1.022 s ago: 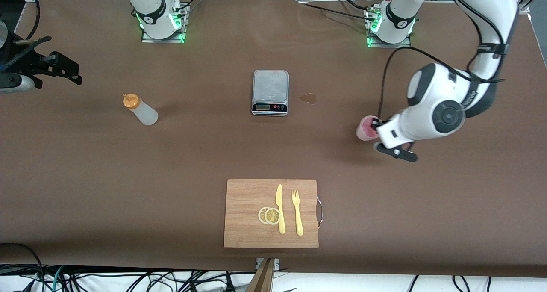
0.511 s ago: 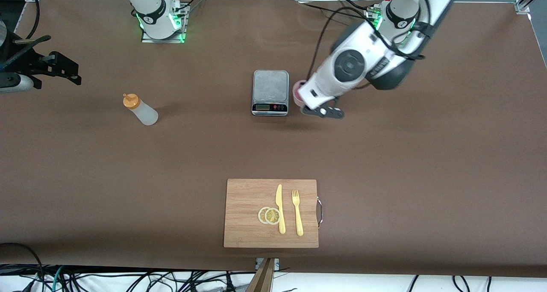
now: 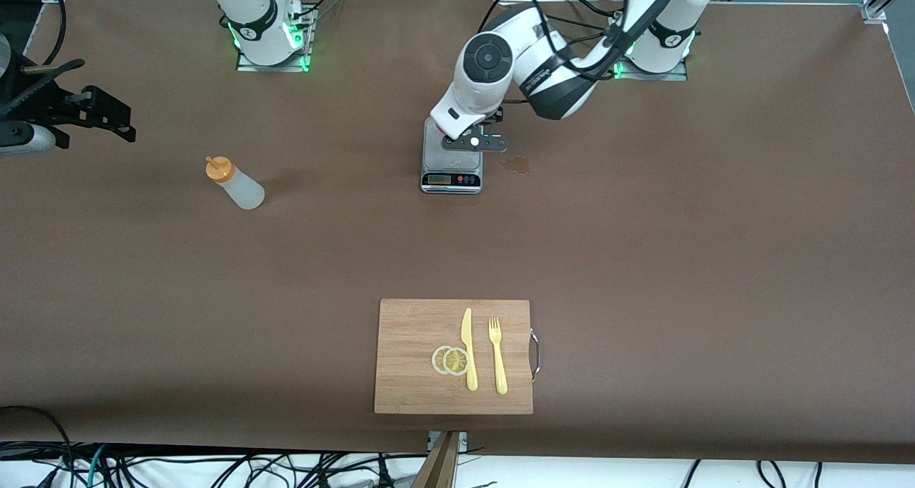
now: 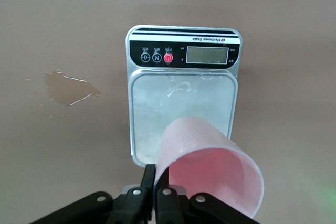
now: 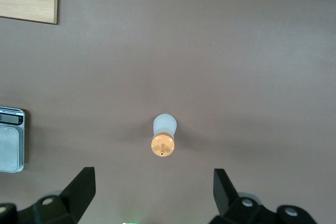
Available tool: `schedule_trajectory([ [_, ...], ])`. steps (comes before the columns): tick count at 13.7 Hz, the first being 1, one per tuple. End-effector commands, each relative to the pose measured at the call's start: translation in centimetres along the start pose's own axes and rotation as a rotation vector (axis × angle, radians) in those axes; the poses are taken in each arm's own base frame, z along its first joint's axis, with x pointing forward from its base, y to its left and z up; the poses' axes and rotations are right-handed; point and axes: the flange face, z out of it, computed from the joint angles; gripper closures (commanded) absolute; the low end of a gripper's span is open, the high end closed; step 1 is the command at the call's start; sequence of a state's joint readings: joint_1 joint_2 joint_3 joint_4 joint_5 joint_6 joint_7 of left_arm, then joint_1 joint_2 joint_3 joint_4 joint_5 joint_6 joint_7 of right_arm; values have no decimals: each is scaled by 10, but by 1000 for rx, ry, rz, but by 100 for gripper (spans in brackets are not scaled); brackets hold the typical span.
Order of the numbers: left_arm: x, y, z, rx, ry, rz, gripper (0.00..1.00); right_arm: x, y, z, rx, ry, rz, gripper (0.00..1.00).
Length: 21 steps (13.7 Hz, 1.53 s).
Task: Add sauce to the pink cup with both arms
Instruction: 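Carry the pink cup with the left gripper onto the scale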
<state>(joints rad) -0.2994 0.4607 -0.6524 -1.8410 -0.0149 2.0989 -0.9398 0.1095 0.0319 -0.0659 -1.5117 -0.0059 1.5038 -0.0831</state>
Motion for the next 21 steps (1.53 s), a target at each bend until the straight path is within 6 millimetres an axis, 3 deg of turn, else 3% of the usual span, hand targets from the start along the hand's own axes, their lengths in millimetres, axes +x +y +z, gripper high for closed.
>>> schedule_trajectory([
  [1, 10, -1, 20, 36, 30, -19, 100, -2, 1, -5, 12, 1, 6, 1],
  [8, 13, 1, 45, 13, 36, -41, 100, -2, 2, -5, 12, 1, 9, 1],
  [9, 17, -1, 43, 11, 38, -49, 42, -2, 2, -5, 12, 1, 9, 1],
  [10, 19, -4, 41, 13, 38, -55, 0, -2, 3, -5, 12, 1, 11, 1],
  [14, 11, -6, 14, 50, 34, -58, 0, -2, 5, -3, 13, -2, 14, 1],
  [16, 3, -9, -22, 107, 34, -52, 0, 4, 5, 7, 13, -22, 11, 1],
  [19, 2, -14, -108, 139, 54, -71, 0, 1, 4, 2, 11, -15, 6, 1],
  [21, 22, -43, -167, 148, 39, -72, 0, 0, 6, 0, 14, -11, 14, 1],
])
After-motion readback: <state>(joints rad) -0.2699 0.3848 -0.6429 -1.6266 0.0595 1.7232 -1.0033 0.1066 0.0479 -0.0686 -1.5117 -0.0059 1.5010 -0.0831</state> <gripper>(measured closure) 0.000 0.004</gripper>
